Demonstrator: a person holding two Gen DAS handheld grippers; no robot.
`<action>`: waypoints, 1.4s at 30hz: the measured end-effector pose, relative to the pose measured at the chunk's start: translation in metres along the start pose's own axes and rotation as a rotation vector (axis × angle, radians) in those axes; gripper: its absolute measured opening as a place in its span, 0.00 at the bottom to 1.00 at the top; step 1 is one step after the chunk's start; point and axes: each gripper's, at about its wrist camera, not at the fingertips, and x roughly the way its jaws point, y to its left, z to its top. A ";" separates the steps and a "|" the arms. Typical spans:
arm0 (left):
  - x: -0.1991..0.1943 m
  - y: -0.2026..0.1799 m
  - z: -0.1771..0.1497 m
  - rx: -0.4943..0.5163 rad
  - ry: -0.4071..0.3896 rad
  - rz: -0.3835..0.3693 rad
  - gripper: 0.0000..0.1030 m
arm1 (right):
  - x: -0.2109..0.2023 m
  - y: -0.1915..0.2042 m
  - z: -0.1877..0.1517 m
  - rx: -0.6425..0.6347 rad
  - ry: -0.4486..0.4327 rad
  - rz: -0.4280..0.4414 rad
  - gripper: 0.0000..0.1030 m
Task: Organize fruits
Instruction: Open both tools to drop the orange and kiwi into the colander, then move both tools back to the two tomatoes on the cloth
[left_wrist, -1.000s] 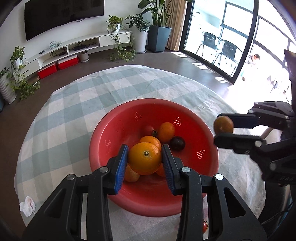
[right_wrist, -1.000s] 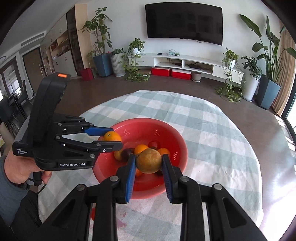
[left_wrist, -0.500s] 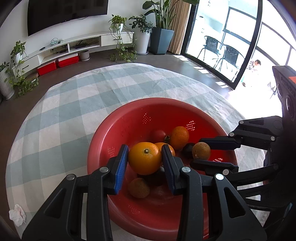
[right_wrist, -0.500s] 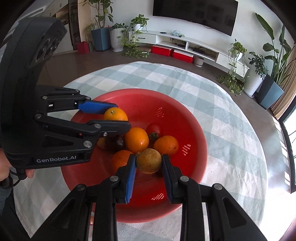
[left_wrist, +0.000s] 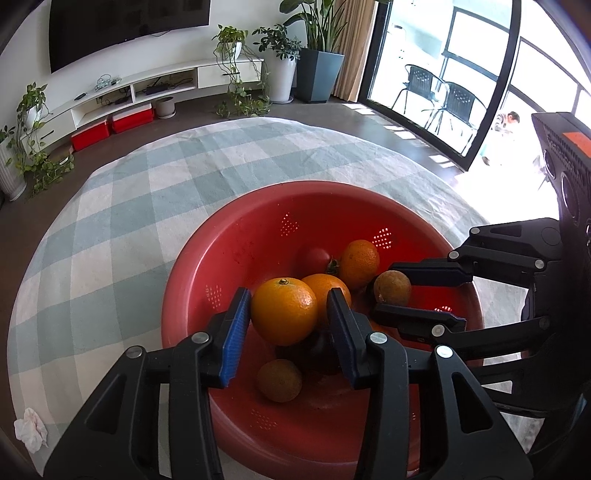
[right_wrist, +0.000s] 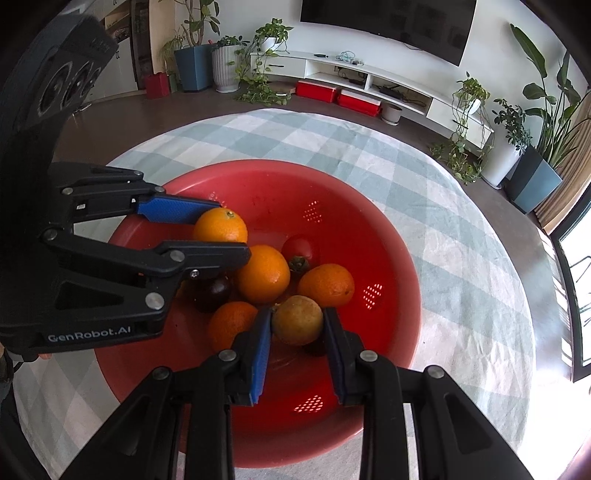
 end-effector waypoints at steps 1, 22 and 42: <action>0.000 -0.001 0.000 0.003 0.001 -0.001 0.44 | 0.000 -0.001 0.000 0.001 -0.001 0.000 0.30; -0.037 -0.012 0.000 0.003 -0.057 0.026 0.76 | -0.032 -0.006 -0.007 0.064 -0.104 -0.003 0.53; -0.094 -0.068 -0.083 0.057 -0.049 0.199 1.00 | -0.094 -0.004 -0.112 0.422 -0.225 0.085 0.87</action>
